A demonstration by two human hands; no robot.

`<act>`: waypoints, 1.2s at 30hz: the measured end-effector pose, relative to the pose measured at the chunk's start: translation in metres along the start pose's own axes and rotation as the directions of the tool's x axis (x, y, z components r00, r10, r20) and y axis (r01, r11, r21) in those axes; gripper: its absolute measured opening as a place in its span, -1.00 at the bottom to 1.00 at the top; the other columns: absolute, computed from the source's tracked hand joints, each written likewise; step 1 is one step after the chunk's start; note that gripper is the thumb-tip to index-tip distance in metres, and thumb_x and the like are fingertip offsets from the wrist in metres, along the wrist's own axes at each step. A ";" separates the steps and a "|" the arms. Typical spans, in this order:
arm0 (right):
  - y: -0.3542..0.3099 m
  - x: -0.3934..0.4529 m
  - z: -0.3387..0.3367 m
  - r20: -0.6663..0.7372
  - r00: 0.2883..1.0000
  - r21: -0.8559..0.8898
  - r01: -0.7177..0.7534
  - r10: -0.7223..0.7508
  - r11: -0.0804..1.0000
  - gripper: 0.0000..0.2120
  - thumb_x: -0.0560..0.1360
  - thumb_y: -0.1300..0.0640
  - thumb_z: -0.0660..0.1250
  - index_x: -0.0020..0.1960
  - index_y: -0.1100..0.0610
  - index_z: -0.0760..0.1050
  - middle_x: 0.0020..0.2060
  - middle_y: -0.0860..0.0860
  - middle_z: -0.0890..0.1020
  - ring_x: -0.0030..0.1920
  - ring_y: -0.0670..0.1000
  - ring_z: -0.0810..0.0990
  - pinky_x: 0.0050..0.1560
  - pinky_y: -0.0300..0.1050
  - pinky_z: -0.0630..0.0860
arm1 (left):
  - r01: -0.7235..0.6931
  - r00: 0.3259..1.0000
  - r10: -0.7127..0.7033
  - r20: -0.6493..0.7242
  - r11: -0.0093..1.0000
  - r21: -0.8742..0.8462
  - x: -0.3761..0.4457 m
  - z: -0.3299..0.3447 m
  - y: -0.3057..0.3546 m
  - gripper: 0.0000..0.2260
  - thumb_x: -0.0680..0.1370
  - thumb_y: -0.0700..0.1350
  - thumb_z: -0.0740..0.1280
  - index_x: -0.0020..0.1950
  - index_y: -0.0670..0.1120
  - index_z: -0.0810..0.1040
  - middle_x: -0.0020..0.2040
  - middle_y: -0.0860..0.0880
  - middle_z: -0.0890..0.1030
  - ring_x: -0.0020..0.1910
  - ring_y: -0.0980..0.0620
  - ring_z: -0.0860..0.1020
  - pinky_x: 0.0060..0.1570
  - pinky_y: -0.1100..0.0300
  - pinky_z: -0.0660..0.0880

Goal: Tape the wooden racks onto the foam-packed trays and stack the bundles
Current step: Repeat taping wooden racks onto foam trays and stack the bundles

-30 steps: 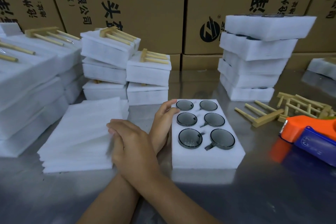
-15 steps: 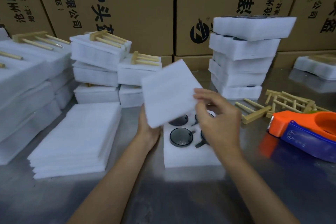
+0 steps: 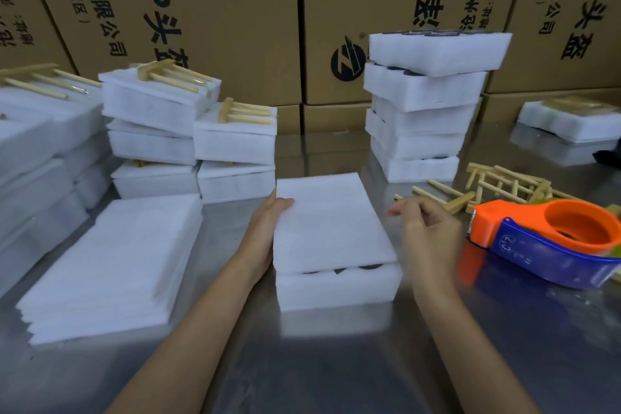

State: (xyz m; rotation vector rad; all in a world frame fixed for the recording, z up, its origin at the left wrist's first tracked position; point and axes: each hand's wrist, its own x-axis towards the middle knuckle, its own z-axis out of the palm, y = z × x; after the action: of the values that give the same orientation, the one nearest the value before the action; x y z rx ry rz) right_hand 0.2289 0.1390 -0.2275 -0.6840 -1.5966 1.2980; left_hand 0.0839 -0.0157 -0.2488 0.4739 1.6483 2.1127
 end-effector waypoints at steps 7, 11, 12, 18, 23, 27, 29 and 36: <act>0.042 0.030 0.000 0.167 0.975 -0.300 -0.091 0.146 0.950 -0.68 0.56 0.19 0.18 0.25 0.02 0.55 0.32 -0.01 0.49 0.31 0.02 0.46 0.29 0.04 0.44 | -0.010 0.999 0.010 -0.043 1.000 0.006 -0.001 0.002 0.000 -0.81 0.59 -0.05 0.31 0.09 0.06 0.70 0.10 -0.04 0.71 0.09 -0.03 0.67 0.08 0.05 0.56; 0.054 0.050 0.000 0.204 0.978 -0.629 0.089 0.053 0.772 -0.49 0.51 0.25 0.22 0.47 0.18 0.32 0.49 0.12 0.30 0.44 0.16 0.29 0.37 0.01 0.32 | 0.052 0.997 -0.057 -0.052 0.995 -0.087 0.000 0.001 -0.002 -0.73 0.60 0.04 0.28 0.13 -0.06 0.68 0.12 -0.11 0.70 0.12 -0.10 0.66 0.13 -0.02 0.53; 0.055 0.053 0.002 0.197 0.978 -0.670 0.085 0.067 0.738 -0.48 0.51 0.23 0.23 0.47 0.20 0.31 0.45 0.15 0.32 0.43 0.17 0.29 0.34 0.00 0.32 | 0.059 0.997 -0.064 -0.050 0.993 -0.100 0.000 0.000 -0.002 -0.70 0.60 0.05 0.26 0.17 -0.08 0.66 0.13 -0.11 0.70 0.12 -0.11 0.66 0.10 -0.01 0.54; 0.053 0.050 0.008 0.142 0.989 -0.833 0.098 0.039 0.545 -0.68 0.52 0.09 0.24 0.23 0.15 0.52 0.22 0.14 0.41 0.22 0.20 0.38 0.11 0.01 0.43 | 0.057 0.997 -0.063 -0.049 0.992 -0.110 0.001 0.000 -0.001 -0.67 0.62 0.01 0.22 0.25 -0.11 0.62 0.17 -0.13 0.67 0.20 -0.15 0.62 0.27 -0.08 0.49; 0.055 0.053 0.002 0.056 0.995 -0.850 0.092 -0.084 0.518 -0.72 0.53 0.10 0.26 0.15 0.26 0.45 0.15 0.24 0.45 0.15 0.29 0.41 0.12 0.11 0.38 | 0.049 0.998 -0.054 -0.042 0.994 -0.102 0.001 0.000 -0.001 -0.74 0.61 -0.04 0.23 0.18 -0.07 0.65 0.14 -0.12 0.69 0.16 -0.15 0.64 0.15 -0.03 0.52; 0.051 0.059 -0.003 -0.097 0.973 -0.635 0.103 -0.211 0.766 -0.82 0.60 0.21 0.17 0.08 0.31 0.45 0.11 0.29 0.45 0.12 0.30 0.43 0.11 0.11 0.34 | 0.001 1.000 -0.001 -0.010 0.999 -0.047 0.001 0.001 -0.001 -0.72 0.60 -0.13 0.21 0.25 -0.01 0.62 0.19 -0.09 0.67 0.19 -0.12 0.63 0.22 -0.06 0.51; 0.044 0.057 -0.003 -0.110 0.949 -0.571 0.182 -0.295 0.801 -0.82 0.61 0.24 0.15 0.09 0.29 0.47 0.11 0.26 0.46 0.11 0.26 0.43 0.13 0.06 0.32 | -0.011 1.000 0.011 0.027 1.000 -0.014 0.000 0.002 0.000 -0.68 0.61 -0.15 0.19 0.31 0.00 0.57 0.23 -0.07 0.65 0.22 -0.11 0.61 0.26 -0.08 0.49; 0.000 0.040 0.001 -0.107 0.766 -0.344 0.570 -0.634 0.747 -0.82 0.65 0.22 0.17 0.09 0.23 0.53 0.23 0.11 0.45 0.22 0.03 0.41 0.18 -0.28 0.33 | -0.009 1.000 0.009 0.029 1.000 0.011 -0.002 0.005 0.002 -0.67 0.60 -0.14 0.18 0.27 0.10 0.59 0.18 -0.01 0.67 0.11 -0.05 0.65 0.01 0.04 0.55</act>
State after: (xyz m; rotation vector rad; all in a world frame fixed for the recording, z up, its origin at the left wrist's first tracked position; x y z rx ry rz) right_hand 0.2119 0.1732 -0.2143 -0.3984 -1.6480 0.4873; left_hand 0.0873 -0.0133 -0.2453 0.5136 1.6458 2.0944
